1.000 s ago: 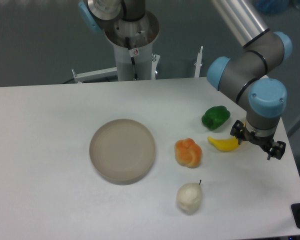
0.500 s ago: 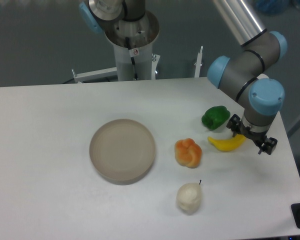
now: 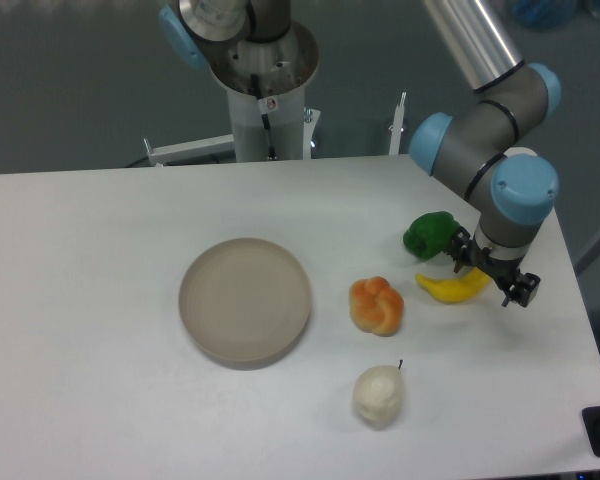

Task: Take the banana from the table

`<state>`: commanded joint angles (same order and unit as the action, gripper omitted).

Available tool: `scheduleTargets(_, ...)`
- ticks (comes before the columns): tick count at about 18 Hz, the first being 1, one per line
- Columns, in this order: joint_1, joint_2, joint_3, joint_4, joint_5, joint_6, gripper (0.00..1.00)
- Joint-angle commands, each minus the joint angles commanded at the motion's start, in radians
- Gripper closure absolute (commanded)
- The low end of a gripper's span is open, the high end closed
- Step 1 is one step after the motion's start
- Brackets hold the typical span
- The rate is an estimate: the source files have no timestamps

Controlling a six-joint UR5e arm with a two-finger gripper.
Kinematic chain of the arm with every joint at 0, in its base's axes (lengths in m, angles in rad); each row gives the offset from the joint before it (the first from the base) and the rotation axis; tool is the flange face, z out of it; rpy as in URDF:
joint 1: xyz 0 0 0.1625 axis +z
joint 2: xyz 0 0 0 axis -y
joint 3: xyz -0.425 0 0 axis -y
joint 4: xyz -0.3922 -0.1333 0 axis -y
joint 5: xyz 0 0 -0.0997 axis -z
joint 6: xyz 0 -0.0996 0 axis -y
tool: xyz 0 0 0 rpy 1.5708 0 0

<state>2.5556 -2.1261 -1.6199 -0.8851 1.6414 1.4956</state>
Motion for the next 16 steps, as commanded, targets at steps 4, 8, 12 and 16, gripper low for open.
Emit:
scheduleTargets(4, -0.002, -0.011, -0.008, 0.003, 0.002, -0.002, 0.0)
scheduleTargets(8, -0.002, -0.014, -0.021, 0.005, 0.002, -0.002, 0.0)
scheduleTargets(12, -0.002, -0.021, -0.022, 0.005, 0.002, -0.003, 0.09)
scheduleTargets(16, 0.0, -0.021, -0.017, 0.002, 0.002, -0.002, 0.36)
